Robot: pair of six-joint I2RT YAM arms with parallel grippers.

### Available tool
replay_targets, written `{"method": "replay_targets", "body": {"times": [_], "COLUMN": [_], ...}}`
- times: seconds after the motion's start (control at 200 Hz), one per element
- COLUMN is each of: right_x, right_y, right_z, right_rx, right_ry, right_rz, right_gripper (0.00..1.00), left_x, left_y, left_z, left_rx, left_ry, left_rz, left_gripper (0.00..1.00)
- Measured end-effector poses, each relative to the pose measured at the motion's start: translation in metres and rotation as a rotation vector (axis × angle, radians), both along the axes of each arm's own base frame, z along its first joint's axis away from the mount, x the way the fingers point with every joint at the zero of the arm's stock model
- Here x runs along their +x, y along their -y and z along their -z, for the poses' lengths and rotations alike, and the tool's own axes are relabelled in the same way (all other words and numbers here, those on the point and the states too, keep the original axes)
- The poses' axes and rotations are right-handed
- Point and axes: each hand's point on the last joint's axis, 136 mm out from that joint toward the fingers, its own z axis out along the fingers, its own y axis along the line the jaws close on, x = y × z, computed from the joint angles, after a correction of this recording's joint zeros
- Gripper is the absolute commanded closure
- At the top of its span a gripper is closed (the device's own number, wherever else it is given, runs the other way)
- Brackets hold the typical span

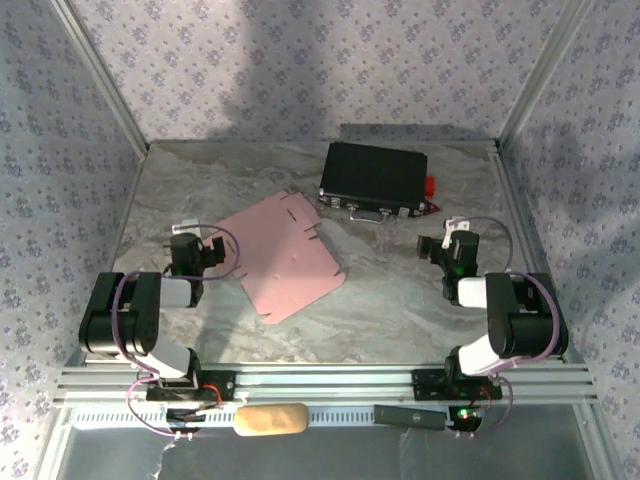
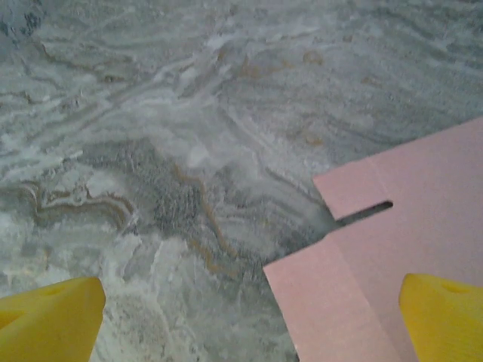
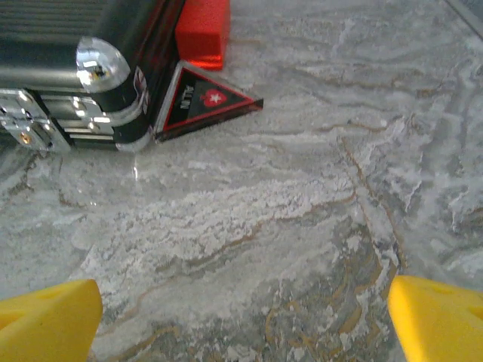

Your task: Fold the paper box

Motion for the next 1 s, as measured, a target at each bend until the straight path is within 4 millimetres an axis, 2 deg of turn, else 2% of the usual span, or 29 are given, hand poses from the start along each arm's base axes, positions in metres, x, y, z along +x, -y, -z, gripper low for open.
{"method": "replay_targets", "body": {"times": [0.32,0.999], "right_x": [0.008,0.011], "right_y": [0.001,0.003], "right_z": [-0.012,-0.017], "right_rx": [-0.013,-0.024], "right_ry": [0.052,0.071], "right_rz": [-0.001,0.005], "right_gripper": [0.01,0.01], "left_x": [0.011,0.013], "left_y": [-0.002,-0.003], "left_z": [-0.019,-0.020], "left_rx": [0.013,0.016], "left_ry": [0.075,0.084], "left_rz": [0.000,-0.001], "left_gripper": [0.00,0.00]}}
